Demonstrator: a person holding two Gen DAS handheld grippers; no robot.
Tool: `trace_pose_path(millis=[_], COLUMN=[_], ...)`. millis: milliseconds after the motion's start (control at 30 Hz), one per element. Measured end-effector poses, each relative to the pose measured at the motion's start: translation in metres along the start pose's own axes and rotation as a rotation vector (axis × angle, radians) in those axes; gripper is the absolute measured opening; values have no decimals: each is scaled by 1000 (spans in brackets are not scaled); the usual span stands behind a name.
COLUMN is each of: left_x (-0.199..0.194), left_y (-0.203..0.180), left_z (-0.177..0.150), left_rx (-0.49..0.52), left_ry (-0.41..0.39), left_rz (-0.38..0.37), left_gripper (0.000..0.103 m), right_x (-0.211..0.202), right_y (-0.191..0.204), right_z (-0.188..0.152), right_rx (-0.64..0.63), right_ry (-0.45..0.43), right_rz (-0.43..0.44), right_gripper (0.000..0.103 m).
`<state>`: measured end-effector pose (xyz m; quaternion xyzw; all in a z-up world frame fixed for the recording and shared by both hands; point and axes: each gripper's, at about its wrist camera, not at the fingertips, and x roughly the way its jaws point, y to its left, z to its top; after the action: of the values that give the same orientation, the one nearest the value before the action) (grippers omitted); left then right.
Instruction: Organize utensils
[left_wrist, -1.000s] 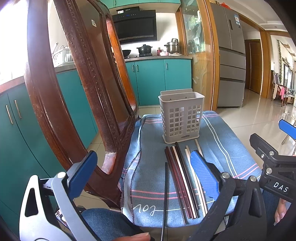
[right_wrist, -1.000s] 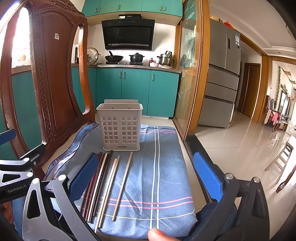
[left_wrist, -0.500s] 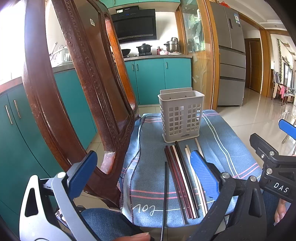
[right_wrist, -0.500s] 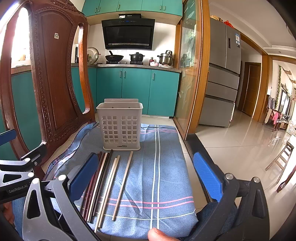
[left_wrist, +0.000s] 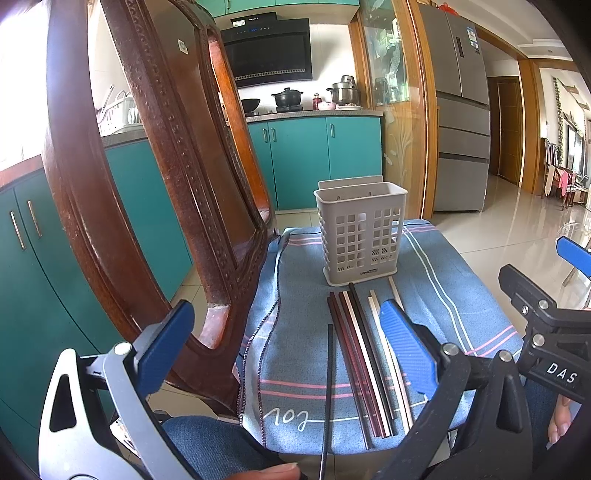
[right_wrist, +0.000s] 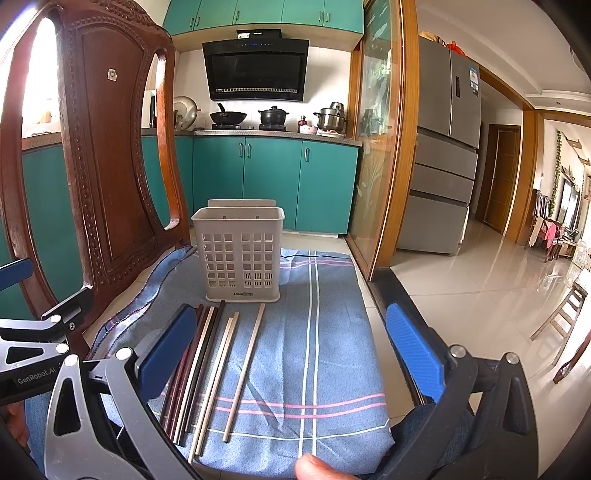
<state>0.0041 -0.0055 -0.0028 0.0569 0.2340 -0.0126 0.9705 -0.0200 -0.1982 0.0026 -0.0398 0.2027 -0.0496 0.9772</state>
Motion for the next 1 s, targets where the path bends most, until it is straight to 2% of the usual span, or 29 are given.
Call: trace_pose_path(millis=[1000], left_x=[2], left_y=[-5], left_z=[2], left_rx=[4], left_ry=[3], left_rz=[1], left_gripper=[100], right_x=[3], right_y=[-1], right_z=[-1], right_rx=[4], right_ry=[6], right_rz=[13], right_gripper=[100])
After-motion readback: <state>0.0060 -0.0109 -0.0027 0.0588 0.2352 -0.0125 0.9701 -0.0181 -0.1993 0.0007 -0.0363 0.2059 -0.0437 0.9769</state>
